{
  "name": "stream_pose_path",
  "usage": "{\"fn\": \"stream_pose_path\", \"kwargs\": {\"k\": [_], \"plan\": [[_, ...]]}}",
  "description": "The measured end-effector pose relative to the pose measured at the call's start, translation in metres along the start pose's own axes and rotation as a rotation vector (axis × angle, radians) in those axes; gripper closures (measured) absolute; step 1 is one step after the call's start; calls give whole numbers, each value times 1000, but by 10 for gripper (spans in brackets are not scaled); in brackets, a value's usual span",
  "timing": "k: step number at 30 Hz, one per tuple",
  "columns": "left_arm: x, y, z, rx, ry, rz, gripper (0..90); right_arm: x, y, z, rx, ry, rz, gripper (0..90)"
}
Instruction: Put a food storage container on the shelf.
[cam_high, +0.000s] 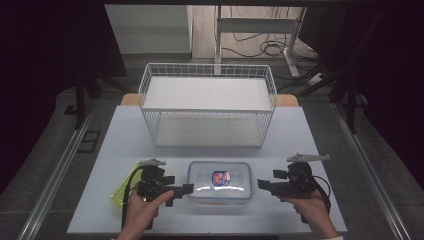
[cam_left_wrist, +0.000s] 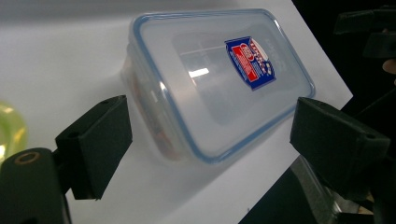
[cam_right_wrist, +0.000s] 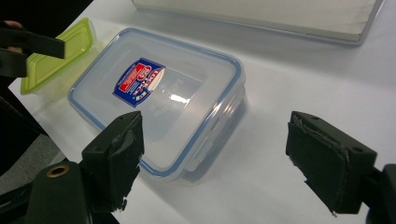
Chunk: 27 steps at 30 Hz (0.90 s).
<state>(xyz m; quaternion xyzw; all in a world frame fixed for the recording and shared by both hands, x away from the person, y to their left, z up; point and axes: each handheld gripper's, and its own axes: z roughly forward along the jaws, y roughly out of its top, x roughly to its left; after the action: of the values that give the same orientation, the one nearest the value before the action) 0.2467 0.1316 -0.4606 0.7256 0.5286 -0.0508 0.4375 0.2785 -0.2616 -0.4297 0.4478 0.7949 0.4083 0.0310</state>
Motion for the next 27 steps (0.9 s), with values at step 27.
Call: {"fn": "stream_pose_path", "kwargs": {"k": [27], "plan": [[27, 7, 50, 107, -64, -128, 134, -2, -4, 4, 20, -15, 0, 197]]}}
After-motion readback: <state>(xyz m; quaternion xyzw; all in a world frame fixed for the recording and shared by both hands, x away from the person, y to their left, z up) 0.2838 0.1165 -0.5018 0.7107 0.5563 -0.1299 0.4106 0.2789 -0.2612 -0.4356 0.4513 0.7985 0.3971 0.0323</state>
